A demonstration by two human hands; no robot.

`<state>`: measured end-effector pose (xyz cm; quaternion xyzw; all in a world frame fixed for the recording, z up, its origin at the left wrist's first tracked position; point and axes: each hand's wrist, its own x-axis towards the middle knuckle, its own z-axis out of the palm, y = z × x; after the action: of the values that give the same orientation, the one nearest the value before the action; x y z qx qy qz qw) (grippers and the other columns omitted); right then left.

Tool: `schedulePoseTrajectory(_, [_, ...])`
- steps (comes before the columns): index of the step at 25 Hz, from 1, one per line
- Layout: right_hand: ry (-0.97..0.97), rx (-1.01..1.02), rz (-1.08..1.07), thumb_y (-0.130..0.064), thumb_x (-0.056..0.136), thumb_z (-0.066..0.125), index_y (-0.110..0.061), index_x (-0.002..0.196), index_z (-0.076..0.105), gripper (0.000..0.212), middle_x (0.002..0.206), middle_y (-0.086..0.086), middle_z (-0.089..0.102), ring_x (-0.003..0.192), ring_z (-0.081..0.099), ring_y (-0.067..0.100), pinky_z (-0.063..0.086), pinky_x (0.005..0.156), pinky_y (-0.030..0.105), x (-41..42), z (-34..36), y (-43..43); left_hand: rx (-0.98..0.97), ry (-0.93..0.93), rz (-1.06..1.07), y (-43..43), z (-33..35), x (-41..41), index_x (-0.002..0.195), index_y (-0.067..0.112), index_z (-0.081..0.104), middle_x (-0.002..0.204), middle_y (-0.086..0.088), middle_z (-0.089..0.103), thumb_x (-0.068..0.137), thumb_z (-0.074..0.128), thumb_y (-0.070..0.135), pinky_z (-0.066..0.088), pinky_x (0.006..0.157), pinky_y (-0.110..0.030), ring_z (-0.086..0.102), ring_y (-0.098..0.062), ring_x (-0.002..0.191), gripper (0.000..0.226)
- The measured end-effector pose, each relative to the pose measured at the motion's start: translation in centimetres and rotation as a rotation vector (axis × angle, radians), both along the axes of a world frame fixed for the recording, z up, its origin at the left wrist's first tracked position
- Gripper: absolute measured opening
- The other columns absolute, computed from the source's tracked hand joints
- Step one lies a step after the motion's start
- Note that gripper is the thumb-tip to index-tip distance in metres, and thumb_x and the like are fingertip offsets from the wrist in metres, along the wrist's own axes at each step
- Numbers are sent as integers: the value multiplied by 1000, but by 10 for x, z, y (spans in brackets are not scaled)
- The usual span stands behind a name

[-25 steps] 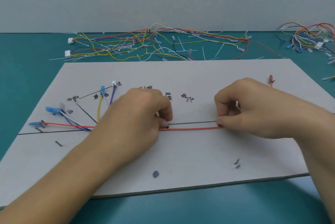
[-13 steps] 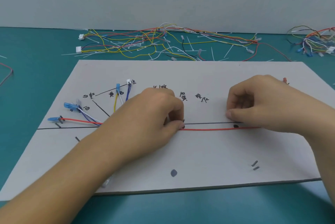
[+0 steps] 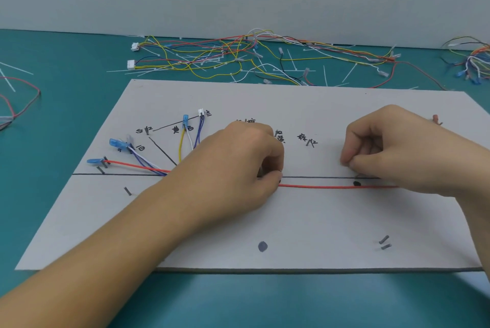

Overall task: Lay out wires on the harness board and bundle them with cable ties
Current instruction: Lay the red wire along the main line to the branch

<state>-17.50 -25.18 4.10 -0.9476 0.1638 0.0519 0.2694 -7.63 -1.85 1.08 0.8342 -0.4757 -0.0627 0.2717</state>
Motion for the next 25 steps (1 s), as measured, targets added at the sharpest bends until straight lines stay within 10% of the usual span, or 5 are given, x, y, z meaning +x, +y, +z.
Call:
schedulePoseTrajectory(20, [-53,-77,91,-9,79,67,-35,73,71,27,63,-10,68,49,57,3,47,51,14,-5,1,15,-30,42,33,-3,2,-13,73,21,68,76,8,57,83,63,19,49,66,-29,56,-5,74,11])
schedulePoseTrajectory(25, [66,-33,162,-45,68,81,-34,83,71,21,71,-12,69,56,61,4,51,54,18,-10,7,10,-39,49,129,-4,-1,-20,73,23,68,75,10,58,83,63,22,50,66,-25,57,-2,74,11])
